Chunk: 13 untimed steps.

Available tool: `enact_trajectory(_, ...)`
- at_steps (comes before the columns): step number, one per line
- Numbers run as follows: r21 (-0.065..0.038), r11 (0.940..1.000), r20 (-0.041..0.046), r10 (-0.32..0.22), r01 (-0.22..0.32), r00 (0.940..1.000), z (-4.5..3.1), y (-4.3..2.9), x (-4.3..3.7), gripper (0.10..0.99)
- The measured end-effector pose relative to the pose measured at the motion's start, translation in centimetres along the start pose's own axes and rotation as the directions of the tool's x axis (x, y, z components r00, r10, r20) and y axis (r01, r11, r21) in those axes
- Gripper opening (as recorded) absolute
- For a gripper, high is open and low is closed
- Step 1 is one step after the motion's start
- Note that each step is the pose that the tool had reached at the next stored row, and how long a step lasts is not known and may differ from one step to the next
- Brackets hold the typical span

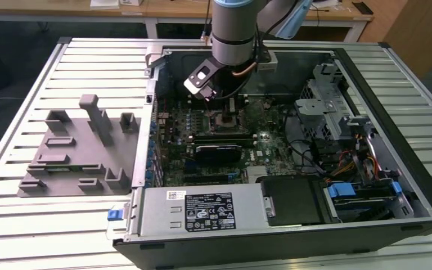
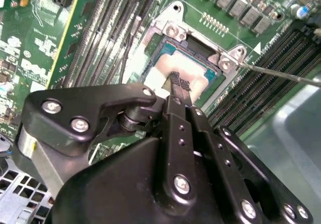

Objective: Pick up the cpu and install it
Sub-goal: 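Place the cpu into insertion slot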

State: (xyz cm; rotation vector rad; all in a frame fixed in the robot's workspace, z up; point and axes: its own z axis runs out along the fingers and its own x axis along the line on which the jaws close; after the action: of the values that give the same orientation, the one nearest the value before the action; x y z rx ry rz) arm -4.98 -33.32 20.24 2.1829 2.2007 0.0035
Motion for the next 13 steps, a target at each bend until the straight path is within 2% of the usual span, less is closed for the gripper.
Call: enact_trajectory(13, 0.0, 1.0, 0.0005, 0.0, 0.0, 1.0, -2.78, 0.08, -0.09, 0.106)
